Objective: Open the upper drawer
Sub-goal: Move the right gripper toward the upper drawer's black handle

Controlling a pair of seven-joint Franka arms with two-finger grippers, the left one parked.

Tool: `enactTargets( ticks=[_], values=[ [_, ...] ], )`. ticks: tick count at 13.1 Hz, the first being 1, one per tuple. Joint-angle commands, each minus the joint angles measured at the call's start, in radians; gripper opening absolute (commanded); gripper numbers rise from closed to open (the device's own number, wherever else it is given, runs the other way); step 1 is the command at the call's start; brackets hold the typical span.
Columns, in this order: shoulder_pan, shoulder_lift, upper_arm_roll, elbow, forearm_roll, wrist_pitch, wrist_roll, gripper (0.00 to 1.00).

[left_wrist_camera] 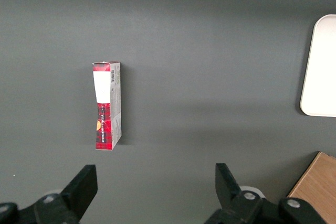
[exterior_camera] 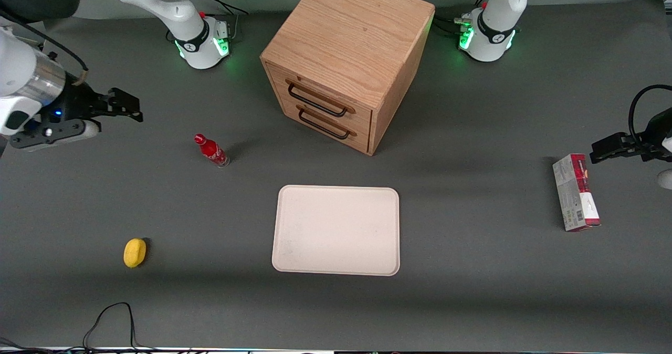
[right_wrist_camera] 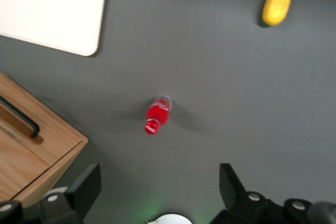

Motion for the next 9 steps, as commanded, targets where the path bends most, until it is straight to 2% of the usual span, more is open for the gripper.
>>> enactTargets(
  ticks=[1, 5, 9],
  values=[
    [0.070, 0.118, -0.002, 0.136, 0.048, -0.041, -0.014, 1.00],
    [0.162, 0.210, 0.001, 0.193, 0.065, -0.026, -0.035, 1.00],
    [0.230, 0.350, 0.050, 0.303, 0.099, -0.024, -0.060, 1.00]
  ],
)
